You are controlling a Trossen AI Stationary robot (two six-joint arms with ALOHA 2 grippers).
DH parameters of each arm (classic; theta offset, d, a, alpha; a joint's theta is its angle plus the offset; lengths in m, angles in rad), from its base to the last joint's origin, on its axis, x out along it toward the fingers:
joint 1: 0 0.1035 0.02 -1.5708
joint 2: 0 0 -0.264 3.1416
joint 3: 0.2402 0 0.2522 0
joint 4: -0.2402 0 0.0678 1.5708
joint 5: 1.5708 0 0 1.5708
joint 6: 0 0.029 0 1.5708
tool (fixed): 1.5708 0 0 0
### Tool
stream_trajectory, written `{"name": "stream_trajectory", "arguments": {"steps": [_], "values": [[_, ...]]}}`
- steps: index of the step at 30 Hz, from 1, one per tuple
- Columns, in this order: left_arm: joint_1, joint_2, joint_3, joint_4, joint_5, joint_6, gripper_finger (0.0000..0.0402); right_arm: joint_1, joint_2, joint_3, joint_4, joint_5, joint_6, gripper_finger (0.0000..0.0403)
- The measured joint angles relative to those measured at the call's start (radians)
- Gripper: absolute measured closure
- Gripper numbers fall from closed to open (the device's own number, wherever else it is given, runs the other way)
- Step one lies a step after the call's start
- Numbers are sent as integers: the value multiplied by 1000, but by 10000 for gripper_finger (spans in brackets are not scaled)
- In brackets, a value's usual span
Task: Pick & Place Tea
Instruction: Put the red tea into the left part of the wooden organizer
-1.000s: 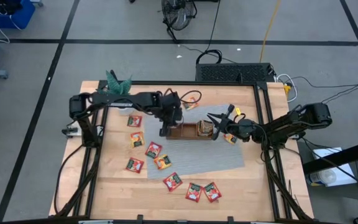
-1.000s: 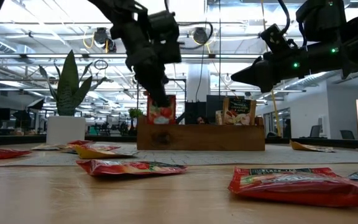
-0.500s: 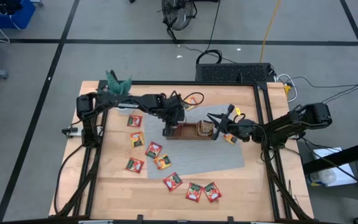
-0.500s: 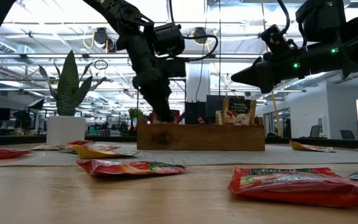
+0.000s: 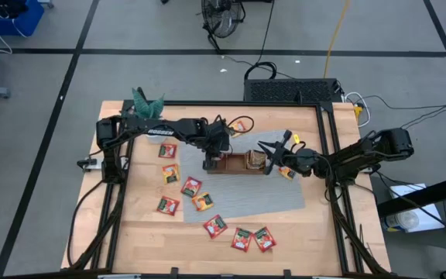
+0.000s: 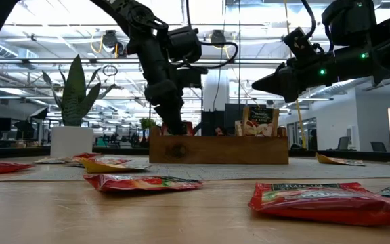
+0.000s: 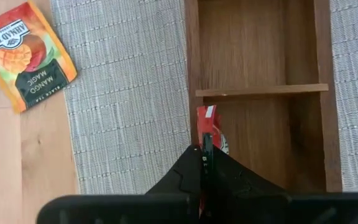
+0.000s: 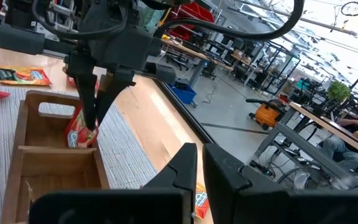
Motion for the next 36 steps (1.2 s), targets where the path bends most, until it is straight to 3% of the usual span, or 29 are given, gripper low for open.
{"name": "stream_trajectory", "arguments": {"steps": [6, 15, 23, 26, 31, 36], "values": [[-14, 0, 0, 0, -41, -18, 360, 0, 0, 0, 0, 0, 0, 385], [-38, -6, -1, 0, -227, -33, 256, 0, 0, 0, 0, 0, 0, 385], [-73, -43, -2, 30, -241, -66, 197, 0, -1, 0, 1, 1, 0, 385], [-87, -45, -1, 28, -232, -125, 186, 0, -1, 0, 1, 2, 0, 385], [-110, -45, -1, 34, -126, -147, 183, 0, -1, 0, 1, 2, 0, 385], [-151, -43, -5, 19, -186, -144, 222, 0, -1, 0, 0, 2, 0, 385]]}}
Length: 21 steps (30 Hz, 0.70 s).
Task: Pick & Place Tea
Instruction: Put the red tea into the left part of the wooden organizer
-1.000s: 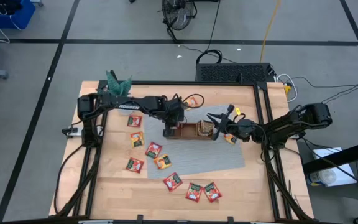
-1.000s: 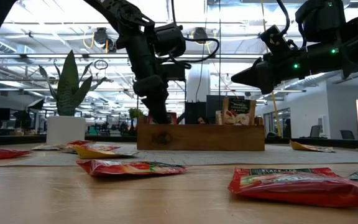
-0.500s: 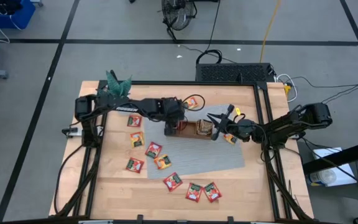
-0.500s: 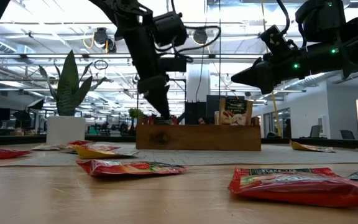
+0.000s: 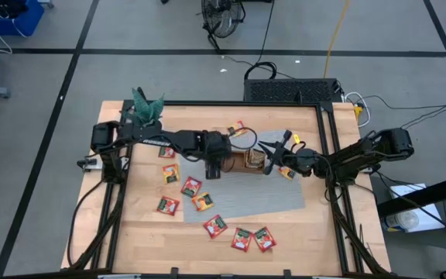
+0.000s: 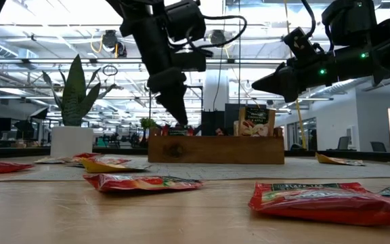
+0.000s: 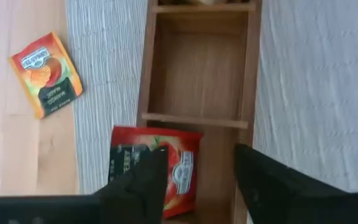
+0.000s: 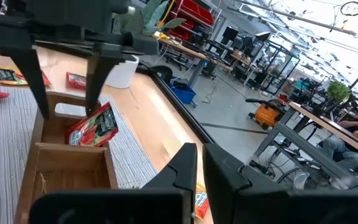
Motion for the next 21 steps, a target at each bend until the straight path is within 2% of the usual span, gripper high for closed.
{"name": "stream_trajectory", "arguments": {"steps": [3, 7, 8, 13, 21], "values": [[-11, 3, -4, -28, -40, 2, 280, 0, 0, 0, 0, 0, 0, 385], [-1, 3, -4, -25, -71, 1, 377, 0, 0, 0, 0, 0, 0, 385], [5, 3, -4, -26, -68, -7, 388, 0, 0, 0, 0, 0, 0, 385], [17, 12, -5, -36, 25, -10, 396, 0, 0, 0, -3, 0, 19, 385], [15, 103, -5, -29, 79, -4, 398, 0, 0, 0, -7, -1, 22, 385]]}}
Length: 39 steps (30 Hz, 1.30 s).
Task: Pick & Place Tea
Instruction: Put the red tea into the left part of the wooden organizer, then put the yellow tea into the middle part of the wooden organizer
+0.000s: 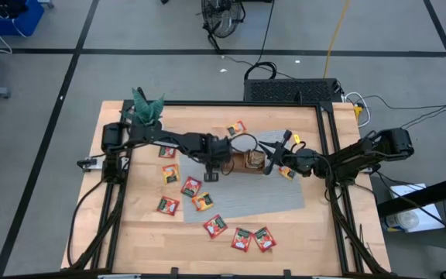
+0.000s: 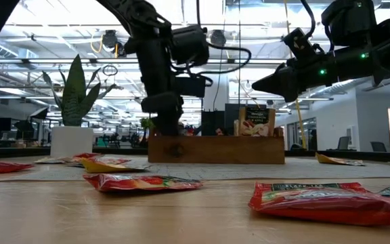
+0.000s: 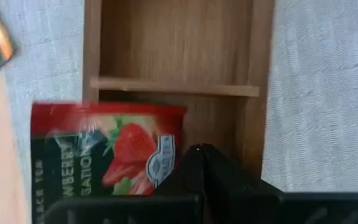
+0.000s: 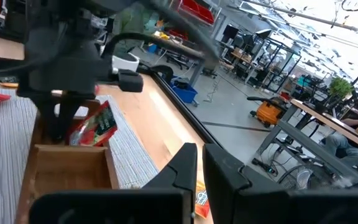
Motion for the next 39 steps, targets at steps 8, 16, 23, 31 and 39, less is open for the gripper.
{"name": "stream_trajectory", "arguments": {"steps": [8, 16, 23, 31, 39], "values": [[-21, 4, -2, 0, 32, -3, 394, 0, 0, 0, 0, 0, -3, 385], [-27, 4, 22, 8, 24, -3, 389, 16, -11, 0, -2, 18, -23, 385], [-35, -28, 117, 8, 23, 27, 393, 98, -143, 0, -166, 98, -48, 385], [-49, -174, 113, 292, 82, 153, 391, 153, -381, 132, -1097, 92, 347, 365], [-13, -260, -26, 498, 63, 147, 375, 126, -393, 194, -1471, -289, 649, 262]]}}
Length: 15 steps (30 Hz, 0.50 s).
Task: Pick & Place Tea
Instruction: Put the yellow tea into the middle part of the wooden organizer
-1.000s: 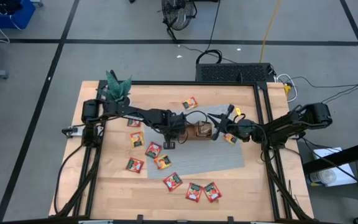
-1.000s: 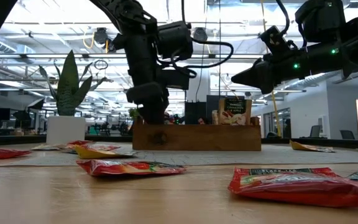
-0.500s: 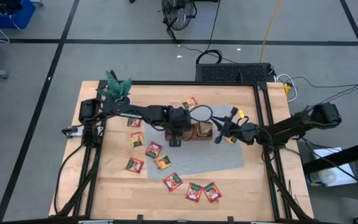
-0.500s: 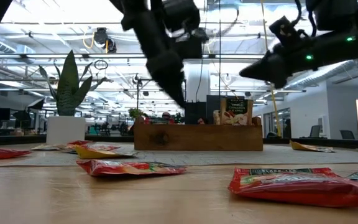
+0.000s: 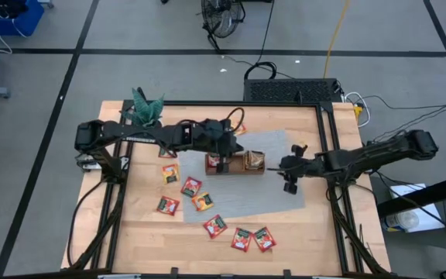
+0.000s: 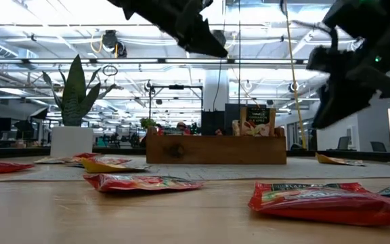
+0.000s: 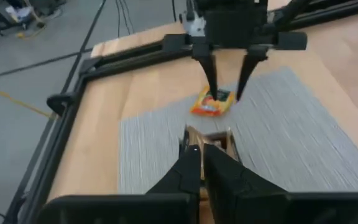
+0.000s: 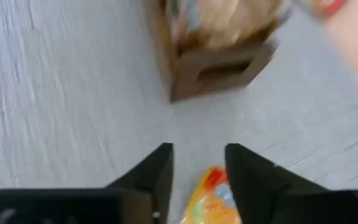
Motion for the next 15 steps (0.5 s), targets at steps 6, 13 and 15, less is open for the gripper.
{"name": "stream_trajectory", "arguments": {"steps": [6, 13, 15], "values": [[11, 1, -57, 43, -14, -44, 374, -3, 99, 1, -29, -47, 115, 186], [6, 1, -63, 37, -14, -45, 398, -12, 206, 1, -55, 52, 122, 179], [6, 1, -63, 36, -14, -47, 396, -21, 247, 1, -47, 35, 142, 181]]}}
